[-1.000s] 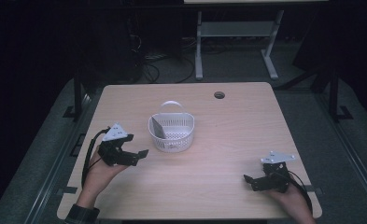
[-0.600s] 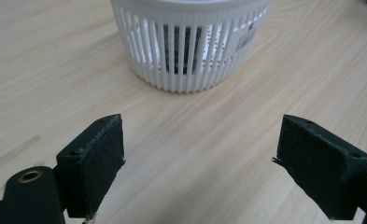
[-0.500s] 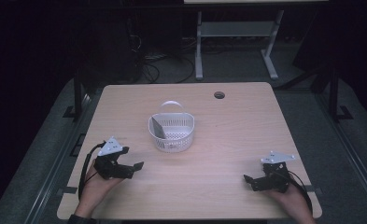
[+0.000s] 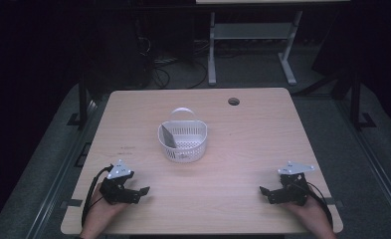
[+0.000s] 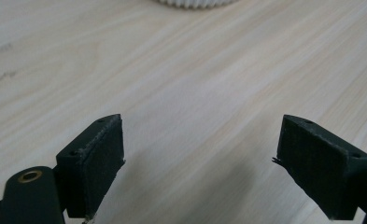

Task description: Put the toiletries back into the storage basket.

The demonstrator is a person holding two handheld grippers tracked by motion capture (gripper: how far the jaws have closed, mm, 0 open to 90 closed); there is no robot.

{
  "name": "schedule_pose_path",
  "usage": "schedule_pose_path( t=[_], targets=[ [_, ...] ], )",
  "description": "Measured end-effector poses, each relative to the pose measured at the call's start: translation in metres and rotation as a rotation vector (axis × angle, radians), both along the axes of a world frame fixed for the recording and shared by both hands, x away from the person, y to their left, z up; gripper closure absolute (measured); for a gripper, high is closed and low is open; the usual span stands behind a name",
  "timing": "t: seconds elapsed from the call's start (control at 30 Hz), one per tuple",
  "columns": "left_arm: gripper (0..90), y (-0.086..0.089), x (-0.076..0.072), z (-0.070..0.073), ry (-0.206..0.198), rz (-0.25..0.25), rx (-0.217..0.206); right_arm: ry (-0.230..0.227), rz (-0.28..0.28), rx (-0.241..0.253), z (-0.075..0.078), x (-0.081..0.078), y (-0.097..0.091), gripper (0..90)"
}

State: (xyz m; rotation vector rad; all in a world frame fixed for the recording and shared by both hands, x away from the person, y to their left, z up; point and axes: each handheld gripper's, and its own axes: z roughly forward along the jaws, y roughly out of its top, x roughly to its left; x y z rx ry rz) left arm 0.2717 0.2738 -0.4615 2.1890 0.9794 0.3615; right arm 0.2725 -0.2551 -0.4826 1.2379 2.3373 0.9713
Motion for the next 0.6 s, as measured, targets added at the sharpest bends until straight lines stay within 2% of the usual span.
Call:
schedule_pose_path(
  t=[0.23,0.43,0.6],
  targets=[
    [13.3,0.000,-0.002,-0.009,-0.016,0.011,0.031,0.000,0.000,-0.001,0.000,0.000,0.000,0.0],
    [13.0,0.003,-0.005,-0.013,-0.052,0.011,0.004,0.000,0.000,0.000,0.000,0.000,0.000,0.0],
    [13.0,0.003,-0.005,-0.013,-0.053,0.012,0.003,-0.001,0.001,-0.001,0.000,0.000,0.000,0.0]
  ],
)
